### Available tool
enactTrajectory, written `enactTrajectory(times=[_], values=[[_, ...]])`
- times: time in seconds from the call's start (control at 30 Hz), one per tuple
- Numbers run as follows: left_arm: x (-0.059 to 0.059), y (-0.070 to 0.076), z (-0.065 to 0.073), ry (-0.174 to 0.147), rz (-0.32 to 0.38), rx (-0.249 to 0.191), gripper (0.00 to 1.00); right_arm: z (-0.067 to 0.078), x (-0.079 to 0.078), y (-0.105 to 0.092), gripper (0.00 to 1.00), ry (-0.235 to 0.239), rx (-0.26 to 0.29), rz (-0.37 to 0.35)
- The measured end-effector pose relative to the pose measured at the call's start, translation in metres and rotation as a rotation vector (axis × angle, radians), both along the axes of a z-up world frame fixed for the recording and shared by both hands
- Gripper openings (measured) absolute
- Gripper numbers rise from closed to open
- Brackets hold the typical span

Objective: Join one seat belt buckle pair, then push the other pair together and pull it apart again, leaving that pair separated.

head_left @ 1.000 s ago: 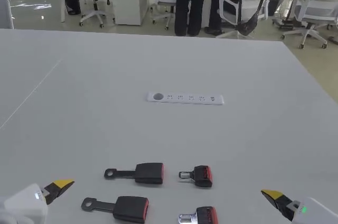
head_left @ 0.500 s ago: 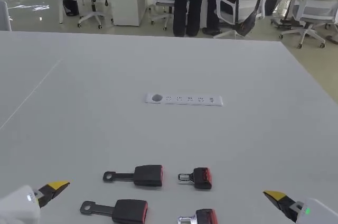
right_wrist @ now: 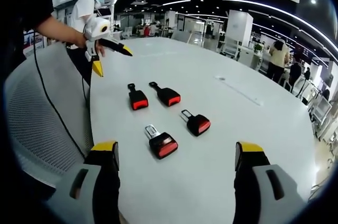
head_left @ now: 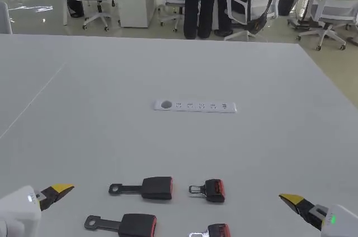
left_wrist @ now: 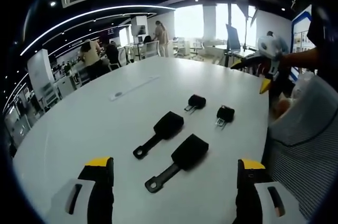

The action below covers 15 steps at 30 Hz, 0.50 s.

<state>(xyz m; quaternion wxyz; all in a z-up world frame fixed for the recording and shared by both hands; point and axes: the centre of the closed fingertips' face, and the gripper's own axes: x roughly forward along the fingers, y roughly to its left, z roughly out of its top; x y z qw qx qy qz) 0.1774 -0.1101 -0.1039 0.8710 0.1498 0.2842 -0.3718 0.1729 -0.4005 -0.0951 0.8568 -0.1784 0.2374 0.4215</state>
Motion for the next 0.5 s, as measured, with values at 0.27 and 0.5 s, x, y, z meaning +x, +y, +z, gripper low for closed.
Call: enactTrajectory(times=[0.27,0.5], values=[[0.012,-0.013,-0.003,0.003,-0.087,0.045,0.96,-0.001,0.008,0.005,0.86,-0.007,-0.029,0.059],[0.016,-0.030,-0.007,0.015,-0.176,0.092,0.90,-0.009,0.014,0.007,0.80,-0.004,-0.069,0.113]])
